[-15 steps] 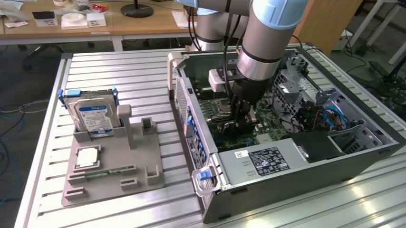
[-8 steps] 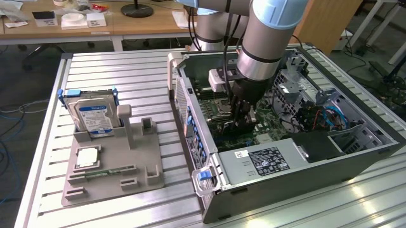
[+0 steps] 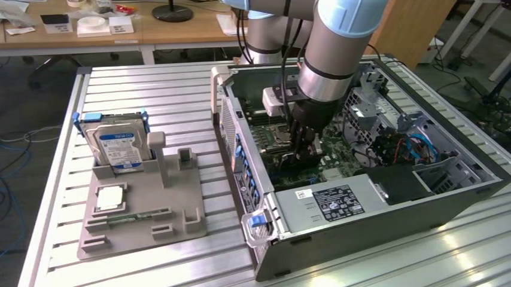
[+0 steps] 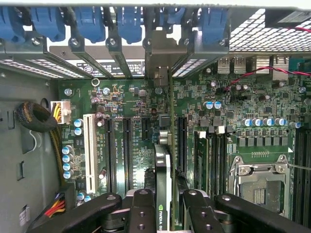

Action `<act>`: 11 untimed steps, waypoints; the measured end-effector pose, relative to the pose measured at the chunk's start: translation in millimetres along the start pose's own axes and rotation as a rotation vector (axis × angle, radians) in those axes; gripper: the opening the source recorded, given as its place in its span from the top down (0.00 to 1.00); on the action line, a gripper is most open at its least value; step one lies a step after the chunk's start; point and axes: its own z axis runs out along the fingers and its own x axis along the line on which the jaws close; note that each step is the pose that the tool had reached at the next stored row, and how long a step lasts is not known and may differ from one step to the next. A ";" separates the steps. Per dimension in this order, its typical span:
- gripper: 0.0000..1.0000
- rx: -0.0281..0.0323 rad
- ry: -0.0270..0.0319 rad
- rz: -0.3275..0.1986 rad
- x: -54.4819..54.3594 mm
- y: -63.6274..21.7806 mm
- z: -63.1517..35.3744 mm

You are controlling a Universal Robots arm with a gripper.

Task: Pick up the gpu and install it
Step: 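Insert the gpu into the slot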

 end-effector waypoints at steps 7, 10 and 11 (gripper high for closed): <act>0.74 0.0001 0.0000 0.000 0.0 0.5 0.9; 0.74 0.0004 -0.0005 0.000 0.0 1.4 1.1; 0.74 0.0003 -0.0005 0.000 0.0 1.7 1.2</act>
